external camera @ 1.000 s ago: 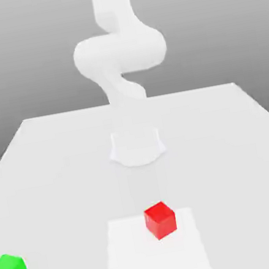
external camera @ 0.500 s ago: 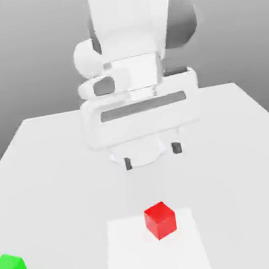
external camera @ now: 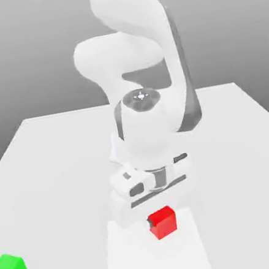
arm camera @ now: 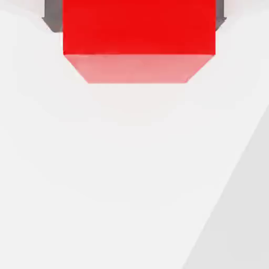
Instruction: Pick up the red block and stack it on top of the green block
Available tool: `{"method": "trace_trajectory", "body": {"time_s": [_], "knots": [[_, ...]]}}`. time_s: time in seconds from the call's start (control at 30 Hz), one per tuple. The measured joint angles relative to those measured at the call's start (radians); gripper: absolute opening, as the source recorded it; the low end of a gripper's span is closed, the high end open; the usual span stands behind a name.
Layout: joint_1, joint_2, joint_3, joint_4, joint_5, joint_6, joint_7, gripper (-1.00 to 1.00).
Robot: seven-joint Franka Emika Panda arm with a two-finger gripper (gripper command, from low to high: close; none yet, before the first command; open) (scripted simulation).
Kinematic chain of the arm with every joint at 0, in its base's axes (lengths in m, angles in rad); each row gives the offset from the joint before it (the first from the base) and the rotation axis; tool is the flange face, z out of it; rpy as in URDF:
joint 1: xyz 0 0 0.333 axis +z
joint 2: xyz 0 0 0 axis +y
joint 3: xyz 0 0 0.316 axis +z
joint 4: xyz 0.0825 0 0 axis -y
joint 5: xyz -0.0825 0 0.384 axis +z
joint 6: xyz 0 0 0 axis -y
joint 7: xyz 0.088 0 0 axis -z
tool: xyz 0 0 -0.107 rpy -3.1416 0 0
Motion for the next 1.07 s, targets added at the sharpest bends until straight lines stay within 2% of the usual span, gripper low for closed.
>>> {"method": "trace_trajectory", "body": {"time_s": [0.1, 0.33, 0.53, 0.77, 0.93, 0.97, 1.07], "knots": [[0.0, -0.018, -0.003, -0.003, -0.009, -0.015, 0.006, -1.0], [-0.014, -0.226, -0.032, -0.015, -0.069, -0.211, 0.059, -1.0], [-0.222, -0.138, -0.126, 0.181, -0.039, -0.33, 0.134, -1.0], [-0.389, -0.01, -0.256, 0.433, 0.041, -0.457, 0.199, -1.0], [-0.46, 0.144, -0.236, 0.493, 0.139, -0.368, 0.154, -1.0], [-0.468, 0.166, -0.227, 0.495, 0.152, -0.349, 0.145, 1.0], [-0.468, 0.166, -0.227, 0.495, 0.152, -0.349, 0.145, 1.0]]}}
